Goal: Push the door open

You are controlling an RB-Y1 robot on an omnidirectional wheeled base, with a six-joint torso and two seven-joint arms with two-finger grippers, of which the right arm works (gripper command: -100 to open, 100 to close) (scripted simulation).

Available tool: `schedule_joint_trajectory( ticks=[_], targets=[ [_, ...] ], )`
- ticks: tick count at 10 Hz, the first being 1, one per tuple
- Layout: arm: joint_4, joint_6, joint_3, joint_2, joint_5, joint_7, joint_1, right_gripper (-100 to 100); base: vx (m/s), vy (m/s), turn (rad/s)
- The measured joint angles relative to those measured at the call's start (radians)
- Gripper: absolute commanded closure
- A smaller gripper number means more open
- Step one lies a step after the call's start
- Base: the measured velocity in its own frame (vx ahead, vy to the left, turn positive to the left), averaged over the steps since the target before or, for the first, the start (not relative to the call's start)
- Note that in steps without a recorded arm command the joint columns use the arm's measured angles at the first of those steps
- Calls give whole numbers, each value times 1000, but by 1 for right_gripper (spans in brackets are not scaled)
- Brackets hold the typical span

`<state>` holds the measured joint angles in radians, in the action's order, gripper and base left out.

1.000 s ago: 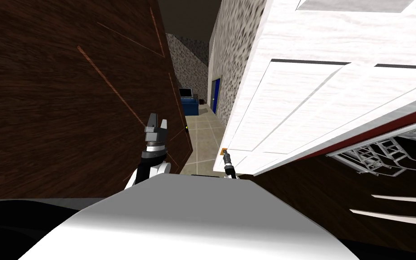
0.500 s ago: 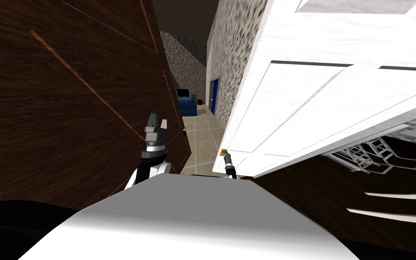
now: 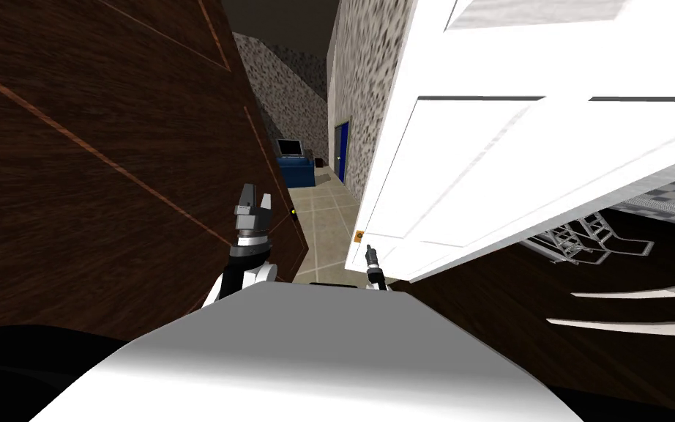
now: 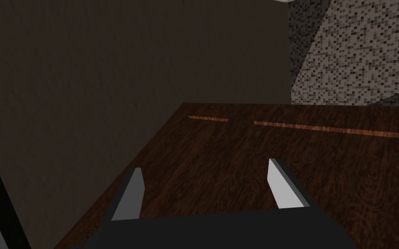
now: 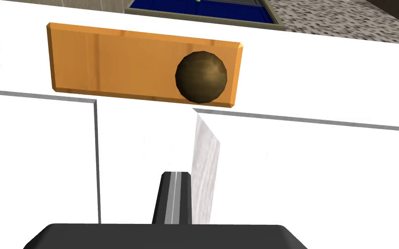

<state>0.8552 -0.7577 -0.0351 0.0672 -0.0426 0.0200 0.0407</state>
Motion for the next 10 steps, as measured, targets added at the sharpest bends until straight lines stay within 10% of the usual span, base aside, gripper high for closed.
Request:
schedule_joint_trajectory(
  ticks=[4,10],
  targets=[
    [21,17,-1,-30,-8,-4,6,-100,-224,101,-50],
    [10,4,7,-15,-11,0,4,-100,182,-3,24]
  ],
)
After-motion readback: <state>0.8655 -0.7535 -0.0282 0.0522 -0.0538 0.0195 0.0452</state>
